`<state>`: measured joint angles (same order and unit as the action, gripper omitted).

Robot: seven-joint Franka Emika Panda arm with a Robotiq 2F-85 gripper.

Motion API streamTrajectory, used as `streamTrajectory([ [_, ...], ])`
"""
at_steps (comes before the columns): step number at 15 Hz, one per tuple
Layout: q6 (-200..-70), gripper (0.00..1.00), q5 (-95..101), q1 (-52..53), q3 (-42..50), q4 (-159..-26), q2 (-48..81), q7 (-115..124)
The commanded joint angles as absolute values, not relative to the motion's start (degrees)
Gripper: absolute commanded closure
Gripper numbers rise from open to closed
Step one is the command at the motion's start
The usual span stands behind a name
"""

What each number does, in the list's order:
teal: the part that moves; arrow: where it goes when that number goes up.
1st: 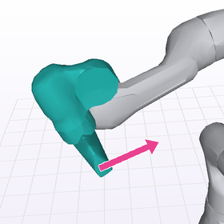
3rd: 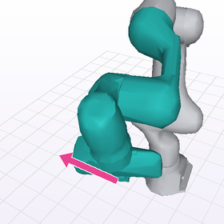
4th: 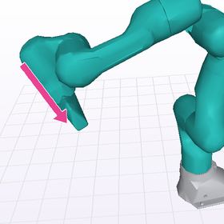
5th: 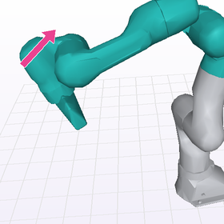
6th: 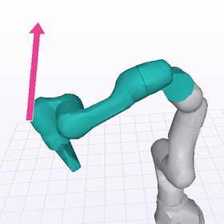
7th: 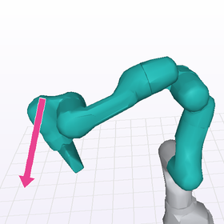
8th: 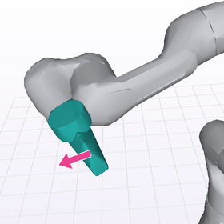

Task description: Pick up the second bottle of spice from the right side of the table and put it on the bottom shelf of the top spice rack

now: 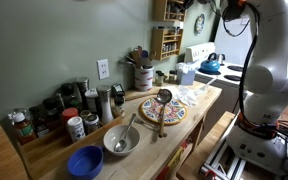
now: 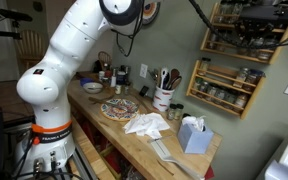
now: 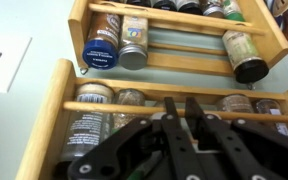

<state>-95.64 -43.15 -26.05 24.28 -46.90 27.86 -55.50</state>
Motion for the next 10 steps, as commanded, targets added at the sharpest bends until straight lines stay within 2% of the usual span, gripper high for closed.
streamTrajectory([
  [1,-97.3,1.00,-44.1,-26.8,24.2,-45.3,28.8,-55.4],
  [10,-100.9,1.00,-46.6,-26.9,23.6,-45.1,28.5,-54.7],
])
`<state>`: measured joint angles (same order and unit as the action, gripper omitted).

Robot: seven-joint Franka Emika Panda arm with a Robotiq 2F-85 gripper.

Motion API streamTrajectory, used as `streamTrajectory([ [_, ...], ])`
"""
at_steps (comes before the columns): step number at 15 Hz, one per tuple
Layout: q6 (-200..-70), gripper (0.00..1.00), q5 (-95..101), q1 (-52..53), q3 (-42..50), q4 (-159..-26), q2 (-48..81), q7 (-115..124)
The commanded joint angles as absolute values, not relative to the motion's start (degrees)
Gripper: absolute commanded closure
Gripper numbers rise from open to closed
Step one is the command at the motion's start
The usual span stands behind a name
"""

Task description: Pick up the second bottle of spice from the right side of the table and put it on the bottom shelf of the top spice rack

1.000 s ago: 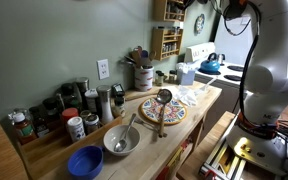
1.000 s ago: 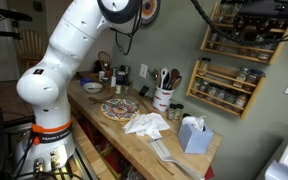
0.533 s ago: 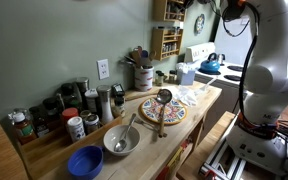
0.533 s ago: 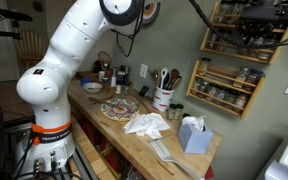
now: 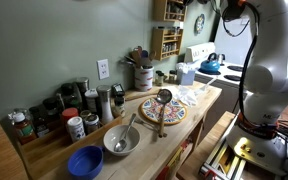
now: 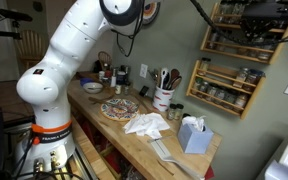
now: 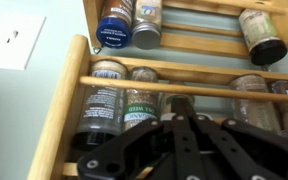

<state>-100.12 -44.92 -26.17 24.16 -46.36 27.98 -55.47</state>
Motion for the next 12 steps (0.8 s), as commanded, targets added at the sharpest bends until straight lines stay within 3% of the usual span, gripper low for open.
streamTrajectory([
  [1,-101.0,1.00,-47.0,-26.9,23.5,-45.1,28.5,-54.6],
  [12,-101.8,1.00,-48.4,-26.0,22.4,-44.1,28.6,-52.8],
])
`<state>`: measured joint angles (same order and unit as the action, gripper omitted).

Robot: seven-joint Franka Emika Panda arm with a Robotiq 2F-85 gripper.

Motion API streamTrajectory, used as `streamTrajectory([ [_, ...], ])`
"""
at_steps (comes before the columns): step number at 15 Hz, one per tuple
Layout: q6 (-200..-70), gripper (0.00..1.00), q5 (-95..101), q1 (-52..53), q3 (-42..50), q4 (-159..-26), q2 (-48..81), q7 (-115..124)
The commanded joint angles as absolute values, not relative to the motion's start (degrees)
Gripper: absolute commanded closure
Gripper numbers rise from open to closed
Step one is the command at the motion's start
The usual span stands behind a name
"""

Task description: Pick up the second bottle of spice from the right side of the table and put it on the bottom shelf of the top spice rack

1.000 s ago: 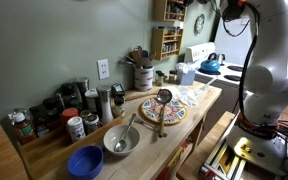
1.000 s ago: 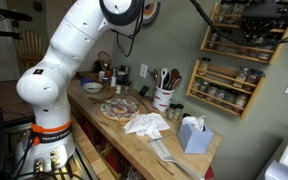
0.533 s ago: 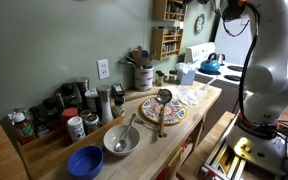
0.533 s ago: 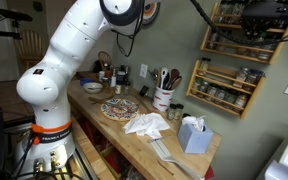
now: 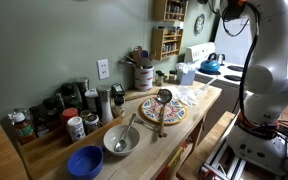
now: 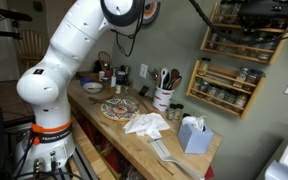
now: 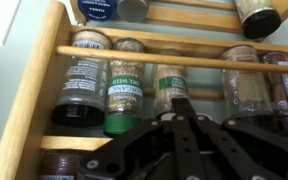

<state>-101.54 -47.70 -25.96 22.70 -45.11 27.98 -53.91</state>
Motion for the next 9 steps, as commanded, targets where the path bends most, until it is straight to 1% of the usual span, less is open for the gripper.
streamTrajectory([
  [1,-101.8,1.00,-48.3,-26.0,22.3,-44.1,28.6,-52.7],
  [9,-99.6,1.00,-48.3,-25.8,21.7,-45.5,27.8,-51.6],
])
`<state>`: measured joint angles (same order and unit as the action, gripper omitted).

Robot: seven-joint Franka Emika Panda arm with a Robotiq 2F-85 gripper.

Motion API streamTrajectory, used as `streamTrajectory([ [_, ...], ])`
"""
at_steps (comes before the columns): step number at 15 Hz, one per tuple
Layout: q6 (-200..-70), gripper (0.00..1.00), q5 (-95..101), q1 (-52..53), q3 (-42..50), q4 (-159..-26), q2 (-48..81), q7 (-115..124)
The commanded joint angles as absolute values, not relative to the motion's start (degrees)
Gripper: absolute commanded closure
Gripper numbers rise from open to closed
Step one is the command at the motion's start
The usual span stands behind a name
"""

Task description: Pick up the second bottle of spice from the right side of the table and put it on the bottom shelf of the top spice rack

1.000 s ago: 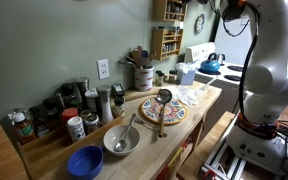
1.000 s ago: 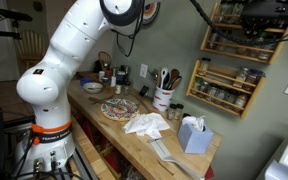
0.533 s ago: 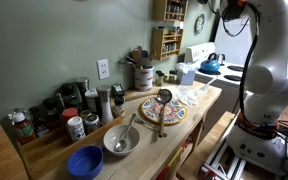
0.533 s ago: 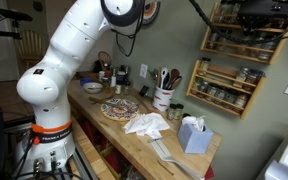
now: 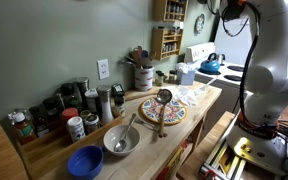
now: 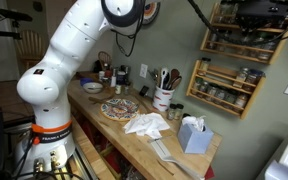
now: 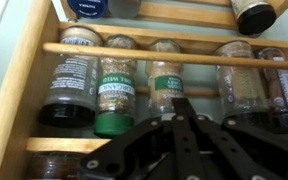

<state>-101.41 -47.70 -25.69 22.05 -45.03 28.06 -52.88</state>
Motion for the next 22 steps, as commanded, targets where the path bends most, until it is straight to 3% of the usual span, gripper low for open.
streamTrajectory([
  [1,-99.0,1.00,-48.2,-25.8,21.5,-45.6,27.7,-51.6],
  [22,-110.0,1.00,-49.8,-23.9,18.9,-51.3,27.3,-52.8],
])
